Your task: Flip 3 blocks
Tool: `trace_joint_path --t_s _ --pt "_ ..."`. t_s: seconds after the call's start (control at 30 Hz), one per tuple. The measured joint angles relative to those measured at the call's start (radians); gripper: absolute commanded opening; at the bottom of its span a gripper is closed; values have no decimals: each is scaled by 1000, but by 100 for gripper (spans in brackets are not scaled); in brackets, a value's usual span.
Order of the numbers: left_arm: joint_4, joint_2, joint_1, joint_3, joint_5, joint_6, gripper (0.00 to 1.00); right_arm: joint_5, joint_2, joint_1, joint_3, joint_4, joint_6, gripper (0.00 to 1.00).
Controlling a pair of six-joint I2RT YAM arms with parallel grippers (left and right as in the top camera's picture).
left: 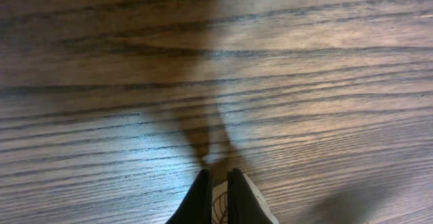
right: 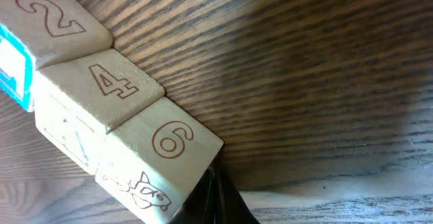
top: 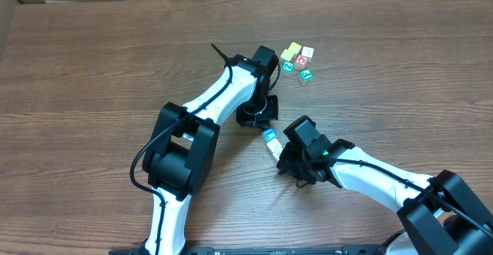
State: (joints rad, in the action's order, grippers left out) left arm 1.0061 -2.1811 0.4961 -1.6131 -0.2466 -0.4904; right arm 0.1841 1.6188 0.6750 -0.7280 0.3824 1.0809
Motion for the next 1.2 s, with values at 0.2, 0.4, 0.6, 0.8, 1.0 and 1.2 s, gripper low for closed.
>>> trace_joint_path --t_s 0.2,0.4,0.6,0.8,1.0,1.2 --pt "-8 0 0 0 0 0 4 -1 0 7 0 -1 56 4" --pt "-11 0 0 0 0 0 4 -2 0 31 0 -5 127 4" --pt "-12 0 0 0 4 0 4 -4 0 42 0 -6 211 4" --pt "-10 0 -5 -1 26 0 4 -3 0 47 -2 13 224 4" --pt "71 0 -92 -63 50 -4 4 -22 -42 19 -14 163 117 4" --pt "223 0 -227 -106 68 4 4 -73 -129 -73 -42 157 -79 4"
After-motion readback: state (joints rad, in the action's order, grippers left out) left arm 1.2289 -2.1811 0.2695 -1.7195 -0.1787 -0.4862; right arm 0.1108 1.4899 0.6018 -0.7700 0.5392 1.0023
